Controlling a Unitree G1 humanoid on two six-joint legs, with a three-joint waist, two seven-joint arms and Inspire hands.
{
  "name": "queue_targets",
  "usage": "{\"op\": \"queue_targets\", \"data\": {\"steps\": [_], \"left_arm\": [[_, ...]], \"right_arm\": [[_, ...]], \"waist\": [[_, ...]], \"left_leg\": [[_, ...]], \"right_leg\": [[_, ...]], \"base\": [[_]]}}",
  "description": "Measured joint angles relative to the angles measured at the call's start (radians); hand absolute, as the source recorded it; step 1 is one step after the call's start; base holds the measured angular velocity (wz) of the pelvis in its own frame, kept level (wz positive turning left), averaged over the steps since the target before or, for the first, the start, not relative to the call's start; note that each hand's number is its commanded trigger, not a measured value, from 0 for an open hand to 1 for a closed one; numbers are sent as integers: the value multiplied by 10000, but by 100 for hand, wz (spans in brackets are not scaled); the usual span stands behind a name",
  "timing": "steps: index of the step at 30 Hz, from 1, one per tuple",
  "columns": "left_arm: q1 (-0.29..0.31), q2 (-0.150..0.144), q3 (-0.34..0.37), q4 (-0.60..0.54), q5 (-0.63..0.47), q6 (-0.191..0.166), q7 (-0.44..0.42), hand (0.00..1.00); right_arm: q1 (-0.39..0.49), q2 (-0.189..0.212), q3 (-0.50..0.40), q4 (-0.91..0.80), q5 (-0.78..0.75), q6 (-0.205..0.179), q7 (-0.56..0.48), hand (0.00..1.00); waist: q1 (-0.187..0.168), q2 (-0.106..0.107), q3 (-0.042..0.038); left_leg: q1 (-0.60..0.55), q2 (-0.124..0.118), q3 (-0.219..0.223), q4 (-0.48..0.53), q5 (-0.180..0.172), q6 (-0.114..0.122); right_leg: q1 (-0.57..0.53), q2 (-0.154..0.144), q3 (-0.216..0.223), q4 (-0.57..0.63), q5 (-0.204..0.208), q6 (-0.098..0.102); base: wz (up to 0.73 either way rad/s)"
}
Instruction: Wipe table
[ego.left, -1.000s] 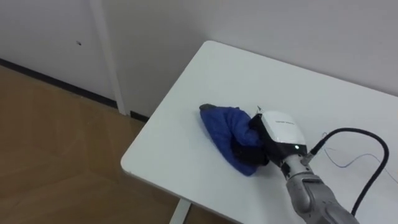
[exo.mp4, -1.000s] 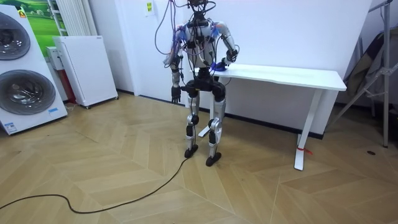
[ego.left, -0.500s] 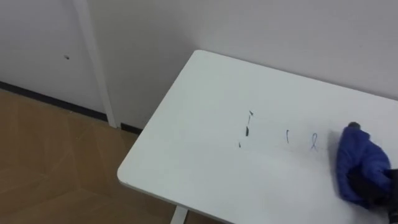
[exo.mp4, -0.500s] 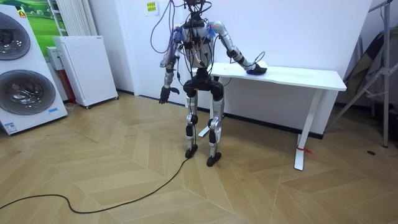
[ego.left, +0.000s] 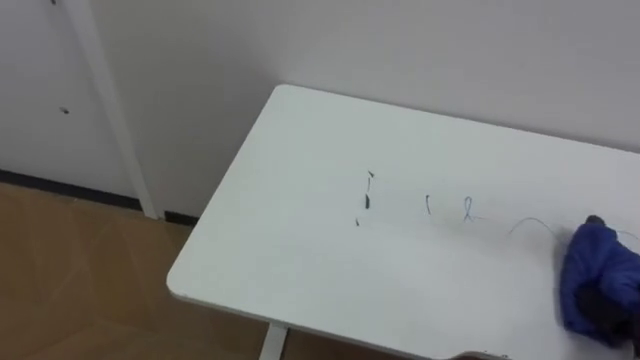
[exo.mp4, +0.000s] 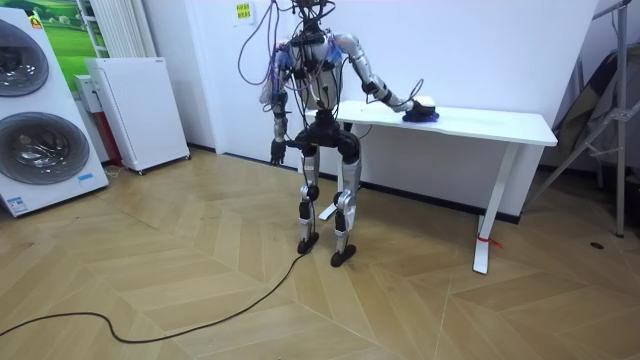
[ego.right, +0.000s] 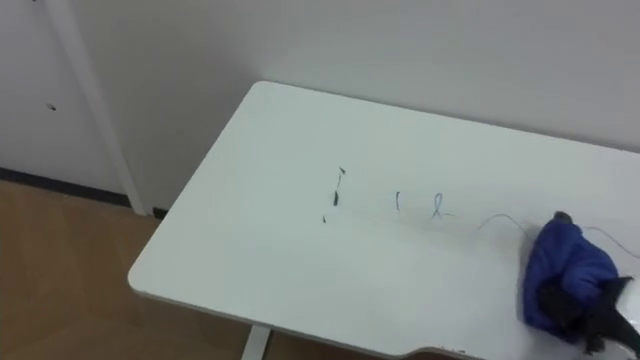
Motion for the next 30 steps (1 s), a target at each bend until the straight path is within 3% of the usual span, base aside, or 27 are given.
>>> {"op": "queue_targets", "data": {"steps": [2,5,7,10,12,14,16,18,20,23,26,30], "left_arm": [[-210,7,-17,240,-62,132,-44,0],[-537,30,-31,443,-75,118,-83,0],[-599,37,-32,424,-82,103,-72,0],[-295,74,-23,380,-86,201,-5,0],[-118,118,-10,383,-91,203,17,0],[-78,137,-10,378,-91,166,19,0],[-73,146,20,358,-35,63,17,0],[-99,167,212,357,-35,-58,12,0],[-73,256,626,363,16,-35,-1,0],[-35,430,1069,364,15,88,-58,0],[-30,477,1256,364,11,179,-112,0],[11,467,1222,367,93,131,-114,0]], "right_arm": [[-447,206,1007,-861,-961,289,493,100],[-1107,216,2108,-1251,-1434,302,1049,100],[-1255,214,2264,-1269,-1503,285,1157,100],[-1146,96,2328,-1211,-1118,238,1047,100],[-897,10,2260,-991,-572,-162,764,100],[-713,4,1982,-420,650,-768,415,100],[-548,3,1466,-59,1314,-1138,444,100],[-514,14,778,464,1872,-1411,582,100],[-439,8,-97,1023,2305,-1489,745,100],[-304,-229,-953,1884,3229,-1627,765,100],[69,-656,-1319,2298,3874,-1627,723,100],[621,-812,-1644,2377,4071,-1628,620,100]], "waist": [[102,-16,64],[289,-51,183],[475,-85,222],[501,-192,173],[270,-272,129],[-103,-272,88],[-270,-226,-12],[-374,-160,-58],[-579,-115,-111],[-629,-142,-122],[-776,-154,-126],[-874,-178,-137]], "left_leg": [[-174,88,-26,-3,18,-72],[-264,129,-110,-23,69,-155],[-288,119,-175,-62,86,-179],[-362,73,-301,-91,90,-180],[-479,23,-457,-12,90,-175],[-499,-18,-484,161,72,-136],[-532,-34,-461,140,66,-105],[-522,-75,-524,158,78,-60],[-387,-117,-526,131,83,-38],[-240,-146,-523,128,75,-13],[-255,-164,-563,198,64,4],[-248,-187,-608,358,20,12]], "right_leg": [[-249,110,20,8,76,-117],[-290,189,31,-39,83,-152],[-322,202,44,-109,59,-182],[-246,211,-31,-368,46,-176],[-203,191,-99,-375,37,-158],[-70,135,-301,-348,38,-149],[-32,101,-268,-330,40,-138],[78,66,-244,-347,57,-109],[293,19,-262,-341,44,-82],[445,-11,-241,-328,15,-34],[464,-19,-260,-307,18,-23],[578,-22,-289,-340,-2,10]], "base": [[-27],[9],[14],[15],[30],[54],[45],[35],[24],[3],[0],[0]]}}
